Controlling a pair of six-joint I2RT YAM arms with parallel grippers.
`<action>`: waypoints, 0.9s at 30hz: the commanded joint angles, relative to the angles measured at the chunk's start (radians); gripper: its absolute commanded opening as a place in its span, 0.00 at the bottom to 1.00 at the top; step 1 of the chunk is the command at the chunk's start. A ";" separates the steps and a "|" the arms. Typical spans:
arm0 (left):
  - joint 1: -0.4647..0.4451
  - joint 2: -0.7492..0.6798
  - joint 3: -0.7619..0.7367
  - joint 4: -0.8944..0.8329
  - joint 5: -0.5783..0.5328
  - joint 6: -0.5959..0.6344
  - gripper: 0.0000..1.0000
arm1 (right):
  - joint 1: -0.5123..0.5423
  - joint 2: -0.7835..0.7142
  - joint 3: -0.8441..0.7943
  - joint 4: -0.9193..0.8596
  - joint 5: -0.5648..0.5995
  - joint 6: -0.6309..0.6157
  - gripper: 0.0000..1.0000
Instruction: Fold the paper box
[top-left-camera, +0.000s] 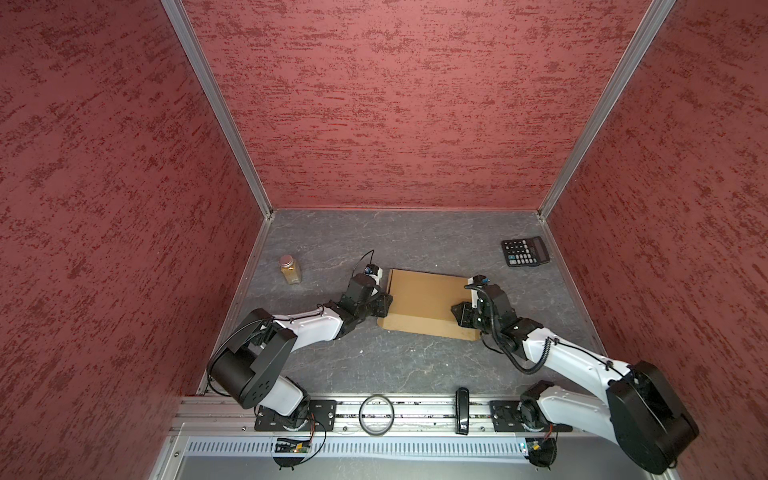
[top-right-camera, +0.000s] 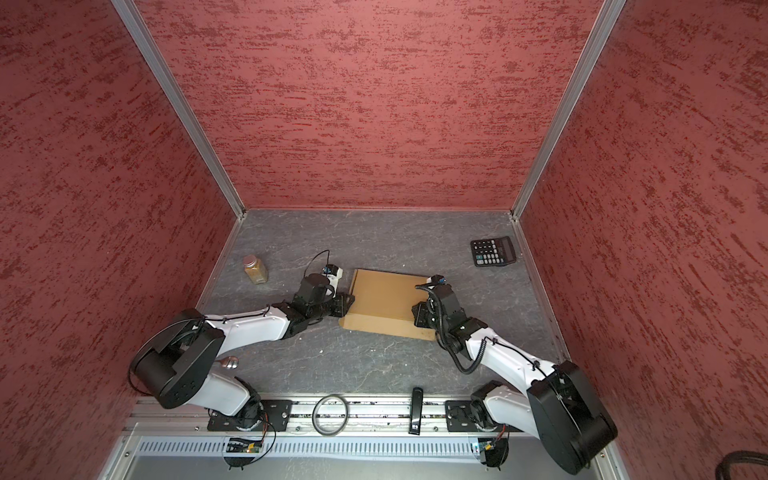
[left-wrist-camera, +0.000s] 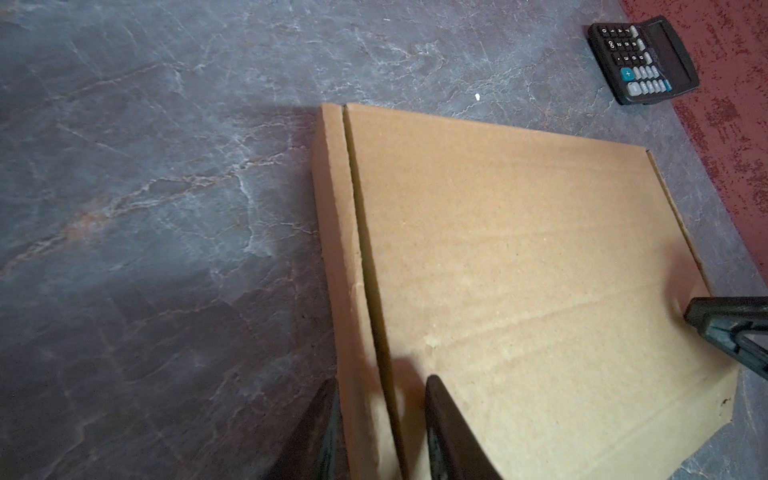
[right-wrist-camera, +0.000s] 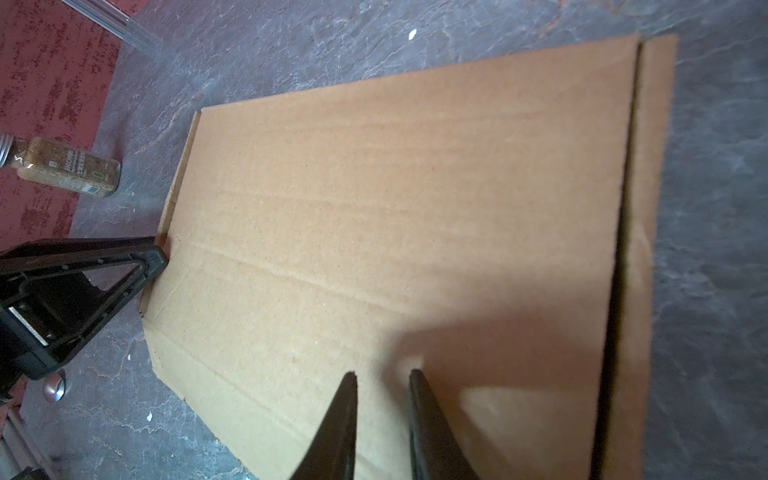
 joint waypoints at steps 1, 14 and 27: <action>-0.003 -0.051 0.030 -0.066 -0.017 0.005 0.36 | 0.007 -0.026 0.055 -0.023 0.048 -0.002 0.26; 0.156 -0.142 0.222 -0.390 0.159 0.061 0.35 | 0.002 -0.105 0.300 -0.308 0.146 -0.119 0.42; 0.186 -0.019 0.286 -0.434 0.241 0.116 0.25 | -0.064 -0.091 0.265 -0.353 0.122 -0.142 0.43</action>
